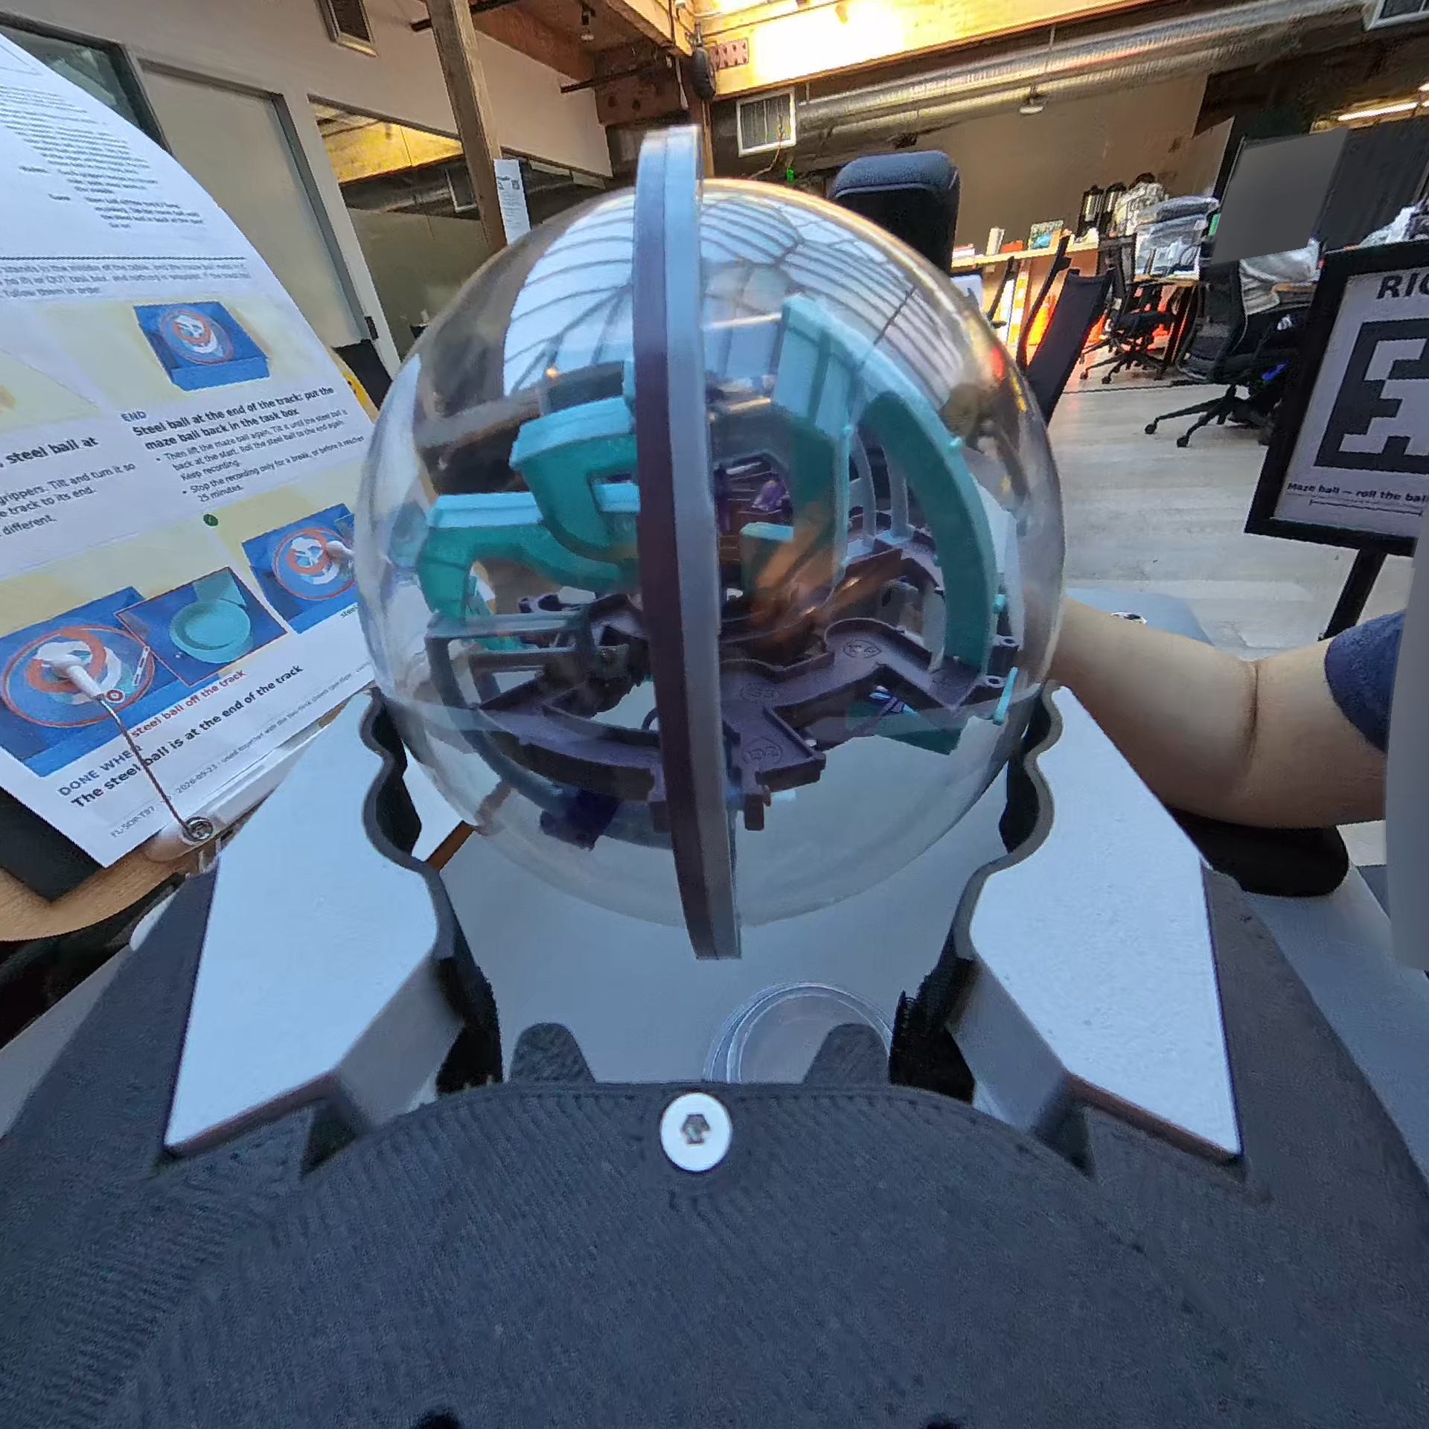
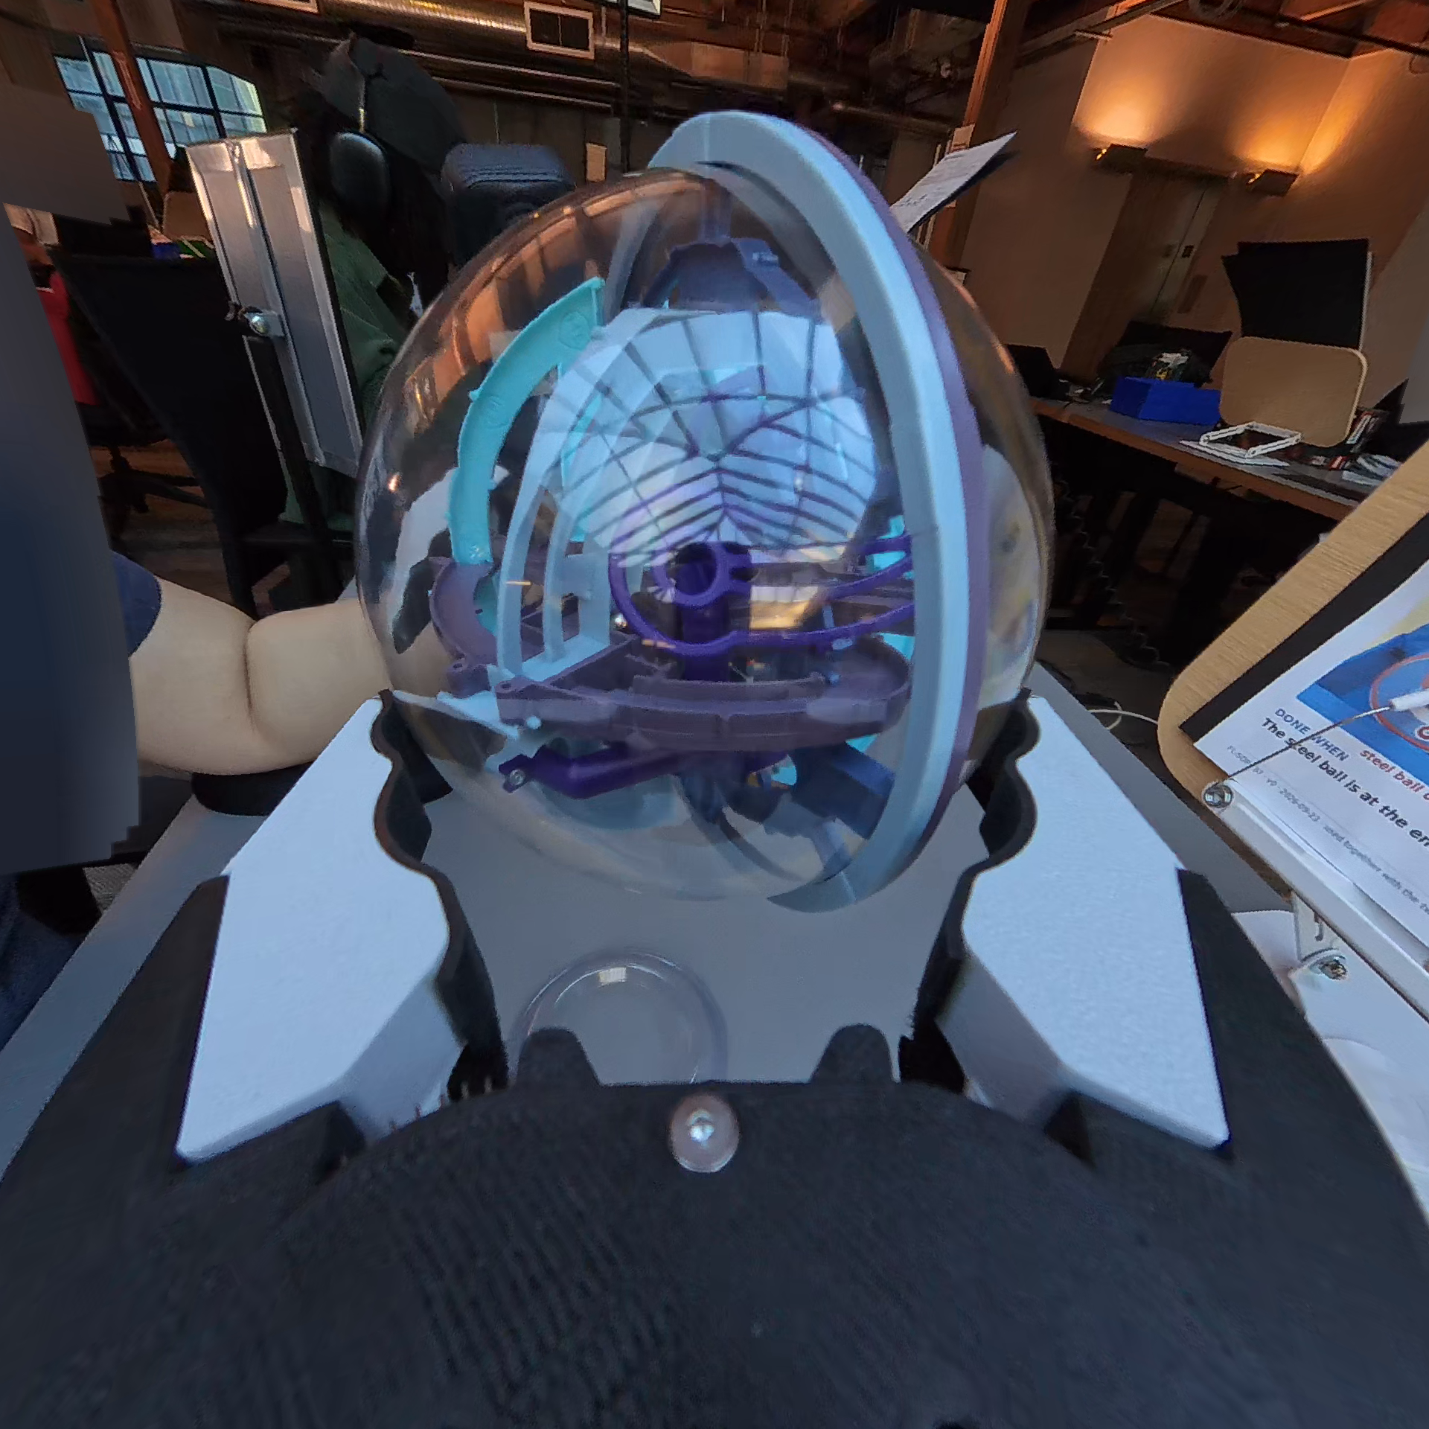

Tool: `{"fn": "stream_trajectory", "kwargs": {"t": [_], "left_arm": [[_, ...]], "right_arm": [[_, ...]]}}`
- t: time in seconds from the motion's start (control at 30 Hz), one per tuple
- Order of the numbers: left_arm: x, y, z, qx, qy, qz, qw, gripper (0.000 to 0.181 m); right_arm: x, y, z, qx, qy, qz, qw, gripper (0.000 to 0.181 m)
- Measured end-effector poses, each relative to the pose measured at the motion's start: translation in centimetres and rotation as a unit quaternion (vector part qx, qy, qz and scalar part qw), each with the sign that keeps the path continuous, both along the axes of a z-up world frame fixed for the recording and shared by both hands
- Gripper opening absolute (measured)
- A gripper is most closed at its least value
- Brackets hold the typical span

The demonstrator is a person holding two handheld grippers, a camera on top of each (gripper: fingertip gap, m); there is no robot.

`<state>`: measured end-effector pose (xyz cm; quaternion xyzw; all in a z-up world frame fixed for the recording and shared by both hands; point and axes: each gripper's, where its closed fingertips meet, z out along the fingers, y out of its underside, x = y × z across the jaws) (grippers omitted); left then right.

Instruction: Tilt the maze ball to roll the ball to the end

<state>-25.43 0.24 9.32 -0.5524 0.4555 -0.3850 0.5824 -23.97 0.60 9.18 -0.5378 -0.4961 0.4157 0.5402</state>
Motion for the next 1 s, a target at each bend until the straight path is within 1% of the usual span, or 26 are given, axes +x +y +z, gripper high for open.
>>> {"fn": "stream_trajectory", "kwargs": {"t": [0.17, 0.37, 0.63, 1.0], "left_arm": [[-1.9, -0.2, 0.3, 0.012, -0.012, -0.028, 0.999, 0.153], [-4.4, -1.5, 1.2, 0.051, -0.008, -0.054, 0.997, 0.153], [-6.8, -2.7, 1.6, 0.033, -0.013, -0.088, 0.995, 0.153], [-8.1, -3.0, 1.8, 0.031, 0.01, -0.075, 0.997, 0.153]], "right_arm": [[-2.0, -0.3, 0.4, 0.013, 0.002, -0.026, 1.0, 0.147], [-4.5, -1.7, 1.3, 0.055, 0.019, -0.05, 0.997, 0.147], [-6.9, -2.9, 1.8, 0.042, 0.056, -0.081, 0.994, 0.147], [-8.4, -3.1, 0.6, 0.006, 0.106, -0.063, 0.992, 0.147]]}}
